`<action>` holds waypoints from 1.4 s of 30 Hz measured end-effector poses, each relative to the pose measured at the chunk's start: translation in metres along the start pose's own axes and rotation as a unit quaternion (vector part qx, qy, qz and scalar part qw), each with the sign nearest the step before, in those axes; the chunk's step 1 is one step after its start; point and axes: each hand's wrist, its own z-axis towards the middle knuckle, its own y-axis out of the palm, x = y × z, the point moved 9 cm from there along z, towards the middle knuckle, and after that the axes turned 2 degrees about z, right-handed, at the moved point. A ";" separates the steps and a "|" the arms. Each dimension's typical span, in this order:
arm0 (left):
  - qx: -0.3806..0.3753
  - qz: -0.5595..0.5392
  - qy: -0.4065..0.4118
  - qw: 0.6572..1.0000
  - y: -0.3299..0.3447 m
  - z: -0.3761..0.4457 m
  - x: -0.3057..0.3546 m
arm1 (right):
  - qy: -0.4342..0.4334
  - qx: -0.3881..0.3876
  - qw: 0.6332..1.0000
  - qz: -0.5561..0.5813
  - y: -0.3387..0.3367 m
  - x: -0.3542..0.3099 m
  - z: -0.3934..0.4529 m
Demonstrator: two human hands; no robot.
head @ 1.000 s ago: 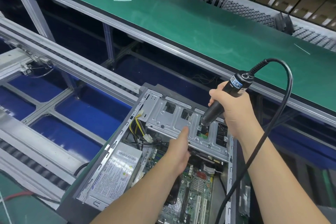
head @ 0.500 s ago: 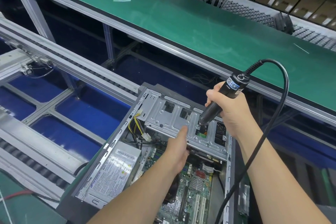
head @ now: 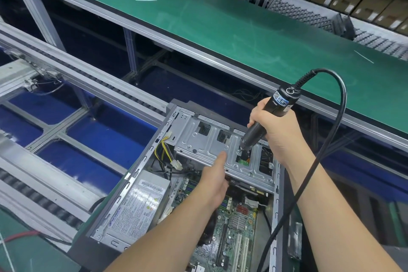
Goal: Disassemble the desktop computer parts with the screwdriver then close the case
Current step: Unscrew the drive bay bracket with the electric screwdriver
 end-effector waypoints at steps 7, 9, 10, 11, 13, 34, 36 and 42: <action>0.002 0.006 -0.005 1.000 0.001 -0.005 0.002 | -0.031 -0.045 0.998 -0.014 0.011 -0.005 -0.001; -0.002 0.006 -0.007 1.000 0.001 -0.005 0.001 | -0.029 -0.040 0.999 -0.011 0.008 -0.004 0.000; -0.001 0.009 -0.004 1.000 0.001 -0.005 0.001 | -0.027 -0.039 0.999 -0.003 0.006 -0.004 0.000; -0.002 0.010 0.001 1.000 0.000 -0.003 0.002 | -0.027 -0.040 0.999 0.009 0.005 -0.005 0.001; -0.001 0.017 -0.005 1.000 0.000 -0.001 0.000 | -0.031 -0.040 0.998 0.034 0.001 -0.007 0.000; -0.135 0.601 0.311 0.724 0.130 -0.138 -0.033 | -0.125 0.251 0.932 0.231 -0.234 0.025 -0.176; -0.169 0.695 0.316 0.623 0.157 -0.133 -0.071 | -0.114 0.266 0.923 0.252 -0.255 0.055 -0.198; -0.185 0.849 0.227 0.440 0.185 -0.102 -0.185 | -0.069 0.299 0.906 0.293 -0.296 0.139 -0.251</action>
